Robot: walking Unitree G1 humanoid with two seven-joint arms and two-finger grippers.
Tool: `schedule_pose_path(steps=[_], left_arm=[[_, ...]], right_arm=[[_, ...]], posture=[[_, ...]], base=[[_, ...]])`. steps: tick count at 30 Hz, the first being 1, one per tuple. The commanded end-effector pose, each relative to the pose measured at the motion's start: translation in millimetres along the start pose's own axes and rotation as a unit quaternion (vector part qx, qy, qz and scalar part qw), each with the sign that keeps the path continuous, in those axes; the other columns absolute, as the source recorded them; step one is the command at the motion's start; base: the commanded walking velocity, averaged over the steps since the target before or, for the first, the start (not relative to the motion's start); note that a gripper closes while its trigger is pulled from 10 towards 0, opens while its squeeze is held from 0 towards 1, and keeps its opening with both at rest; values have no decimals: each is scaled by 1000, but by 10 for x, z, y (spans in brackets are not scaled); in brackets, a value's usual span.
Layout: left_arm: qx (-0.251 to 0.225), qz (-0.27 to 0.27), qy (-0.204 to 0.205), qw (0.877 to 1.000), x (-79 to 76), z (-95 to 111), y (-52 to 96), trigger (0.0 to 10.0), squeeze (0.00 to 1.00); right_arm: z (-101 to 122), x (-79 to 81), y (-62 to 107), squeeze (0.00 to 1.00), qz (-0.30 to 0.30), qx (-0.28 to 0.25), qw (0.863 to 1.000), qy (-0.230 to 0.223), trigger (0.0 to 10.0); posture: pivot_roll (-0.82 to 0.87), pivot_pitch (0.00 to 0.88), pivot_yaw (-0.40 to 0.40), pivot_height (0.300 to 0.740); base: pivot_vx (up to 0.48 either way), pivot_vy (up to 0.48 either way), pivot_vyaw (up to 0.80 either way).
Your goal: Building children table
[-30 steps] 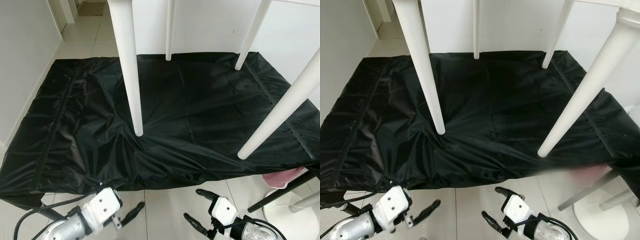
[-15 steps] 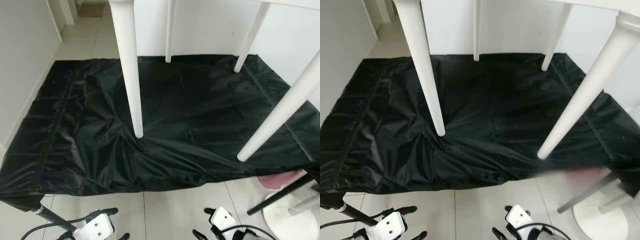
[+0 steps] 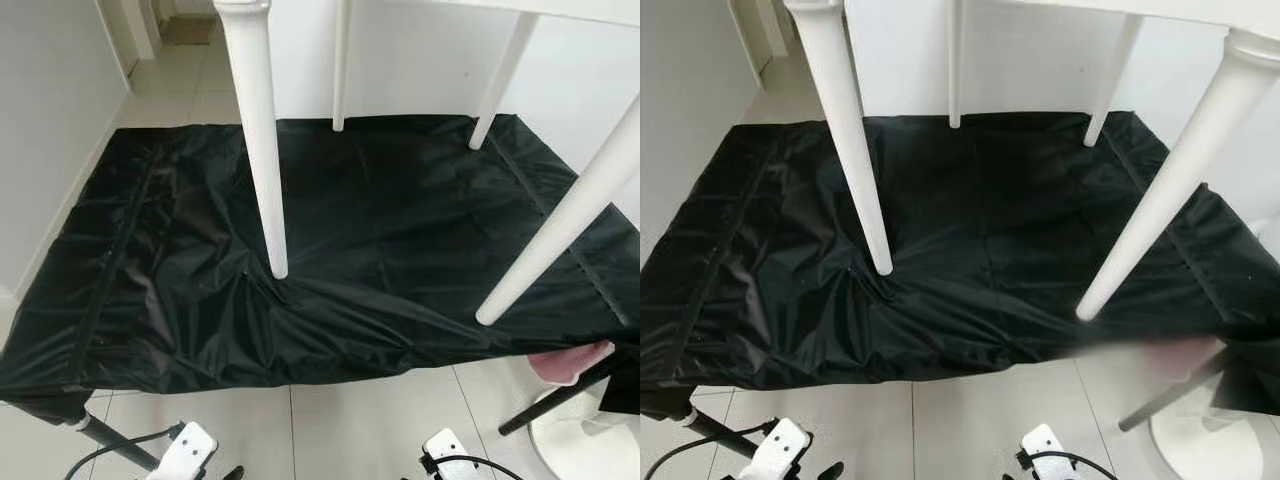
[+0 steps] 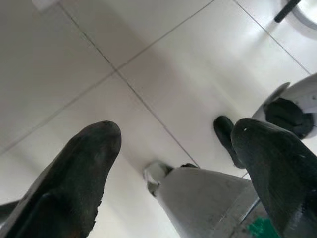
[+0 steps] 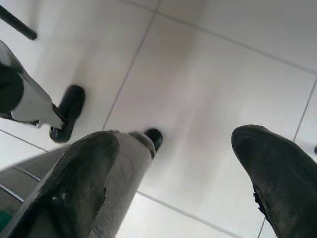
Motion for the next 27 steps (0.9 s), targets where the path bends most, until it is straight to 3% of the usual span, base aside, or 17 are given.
schedule_pose_path(steps=[1, 5, 9, 17, 21, 27], left_arm=[[30, 43, 25, 998, 59, -119, -9, 10000, 0], [60, 97, 60, 992, 93, -182, -99, 10000, 0], [80, 137, 84, 984, 104, -250, -122, 10000, 0], [110, 161, 106, 975, 78, -382, -94, 10000, 0], [140, 211, 156, 955, 118, -488, -51, 10000, 0], [134, 222, 149, 954, 118, -458, -75, 10000, 0]], right_arm=[[-108, 37, 8, 0, -12, 31, 999, -20, 10000], [-206, 1, 6, 0, -60, 83, 995, -8, 10000], [-260, -5, 11, 0, -85, 109, 990, -23, 10000], [-287, -14, 13, 0, -102, 124, 986, -45, 10000], [-267, 21, -16, 0, -111, 128, 983, -76, 10000], [-258, 69, -31, 0, -106, 129, 983, -73, 10000]], posture=[[30, 71, 26, 740], [26, 64, 19, 740], [22, 56, 16, 740], [12, 46, 13, 740], [12, 32, 5, 740], [11, 22, -2, 740]], base=[[0, 0, 0], [0, 0, 0], [0, 0, 0], [0, 0, 0], [0, 0, 0], [0, 0, 0]])
Point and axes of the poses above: a point about 5 cm out from each wrist's last joint towards the gripper, its own y axis pointing back from the gripper into the wrist, its own z axis along the axis of the wrist's last joint, x = y × z, the point moved 2 cm from there along -y, pointing out of the wrist towards the gripper, and after that the axes turned 9 degrees about y, right-handed, at the moved point
